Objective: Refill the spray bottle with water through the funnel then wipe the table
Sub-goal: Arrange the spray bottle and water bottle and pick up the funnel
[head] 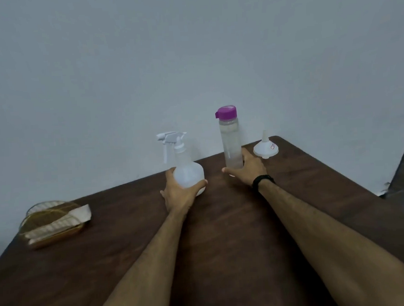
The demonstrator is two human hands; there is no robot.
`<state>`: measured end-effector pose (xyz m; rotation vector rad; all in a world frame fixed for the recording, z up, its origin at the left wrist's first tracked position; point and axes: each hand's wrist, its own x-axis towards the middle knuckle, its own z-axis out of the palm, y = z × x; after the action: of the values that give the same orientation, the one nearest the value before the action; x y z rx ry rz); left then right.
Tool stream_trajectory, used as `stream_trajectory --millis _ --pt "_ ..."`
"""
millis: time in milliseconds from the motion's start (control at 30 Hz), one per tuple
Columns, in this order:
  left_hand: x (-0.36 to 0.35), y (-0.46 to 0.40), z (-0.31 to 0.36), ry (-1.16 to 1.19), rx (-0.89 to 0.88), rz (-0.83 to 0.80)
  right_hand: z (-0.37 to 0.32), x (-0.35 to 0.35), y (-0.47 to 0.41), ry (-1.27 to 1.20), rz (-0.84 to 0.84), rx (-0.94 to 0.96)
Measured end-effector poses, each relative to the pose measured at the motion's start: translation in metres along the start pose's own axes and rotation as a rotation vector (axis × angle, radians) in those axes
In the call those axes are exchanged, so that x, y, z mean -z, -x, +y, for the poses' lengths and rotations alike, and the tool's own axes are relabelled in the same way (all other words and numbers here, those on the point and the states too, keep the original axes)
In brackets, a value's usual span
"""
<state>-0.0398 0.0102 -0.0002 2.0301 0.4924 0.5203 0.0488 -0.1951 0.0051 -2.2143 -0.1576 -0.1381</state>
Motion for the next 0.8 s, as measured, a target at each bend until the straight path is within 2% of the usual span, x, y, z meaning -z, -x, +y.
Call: stream_trajectory --millis 167,433,800 --pt "0.054 0.053 -0.017 -0.047 0.021 0.013 -0.015 -0.003 0.058 -0.022 -0.042 0.007" --pt "0.127 0.134 -0.041 -0.030 0.040 0.124 -0.047 -0.018 0.157 -0.057 -0.120 0.047" --pt "0.168 0.195 -0.052 -0.041 0.040 0.233 -0.064 -0.026 0.225 -0.141 -0.175 0.090"
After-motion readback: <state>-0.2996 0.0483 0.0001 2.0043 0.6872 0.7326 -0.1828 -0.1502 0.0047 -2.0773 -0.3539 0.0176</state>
